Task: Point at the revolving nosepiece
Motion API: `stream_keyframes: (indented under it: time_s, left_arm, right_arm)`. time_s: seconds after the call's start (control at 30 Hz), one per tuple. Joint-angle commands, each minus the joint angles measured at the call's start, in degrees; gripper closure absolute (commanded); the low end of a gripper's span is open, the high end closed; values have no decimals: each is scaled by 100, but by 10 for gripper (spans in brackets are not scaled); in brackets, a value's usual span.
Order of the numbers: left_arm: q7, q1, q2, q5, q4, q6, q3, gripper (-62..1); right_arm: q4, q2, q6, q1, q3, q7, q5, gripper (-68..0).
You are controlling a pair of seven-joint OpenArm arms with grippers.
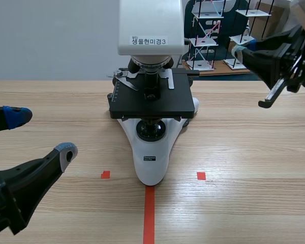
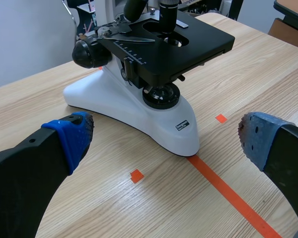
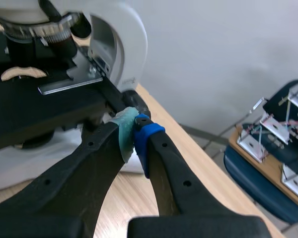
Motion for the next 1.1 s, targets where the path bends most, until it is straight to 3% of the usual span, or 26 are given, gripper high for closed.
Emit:
stream_keyframes:
  time_s: [0.0,0.37,1.07]
  left_arm:
    - [-81,11,59,-55,72,-4,-2,-615]
    - [-83,11,59,-55,72,-4,-2,-615]
    - [-83,11,59,-55,72,-2,-2,-615]
  right_arm:
    - [42,33,2,192,-66,70,52,1]
    - [-330,-98,334,1038,-859,133,-243,1]
    - [-531,-275,332,1333,-1176,155,-332,0]
